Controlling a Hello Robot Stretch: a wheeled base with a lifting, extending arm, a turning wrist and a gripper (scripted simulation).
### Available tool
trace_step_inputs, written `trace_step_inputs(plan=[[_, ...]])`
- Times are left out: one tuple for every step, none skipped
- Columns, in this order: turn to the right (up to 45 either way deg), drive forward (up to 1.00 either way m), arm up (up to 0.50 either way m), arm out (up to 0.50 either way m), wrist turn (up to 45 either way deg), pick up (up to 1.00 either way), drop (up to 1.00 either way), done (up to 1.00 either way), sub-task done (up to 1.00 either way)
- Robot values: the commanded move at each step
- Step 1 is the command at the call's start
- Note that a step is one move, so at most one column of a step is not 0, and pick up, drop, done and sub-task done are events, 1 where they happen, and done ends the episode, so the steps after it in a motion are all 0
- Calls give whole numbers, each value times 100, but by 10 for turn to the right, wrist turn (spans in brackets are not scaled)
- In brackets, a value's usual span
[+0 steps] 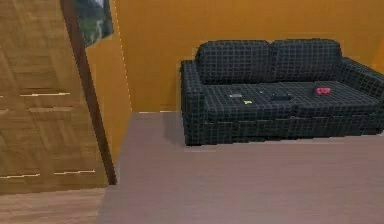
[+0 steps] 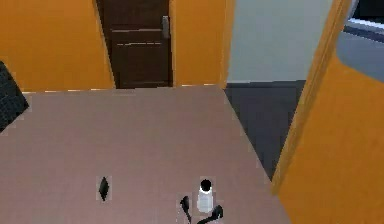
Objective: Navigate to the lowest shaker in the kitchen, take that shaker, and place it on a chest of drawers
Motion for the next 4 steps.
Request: trace_step_inputs(plan=[[-450,0,0,0,0,0,0,0,0],[-180,0,0,0,0,0,0,0,0],[0,100,0,0,0,0,0,0,0],[0,75,0,0,0,0,0,0,0]])
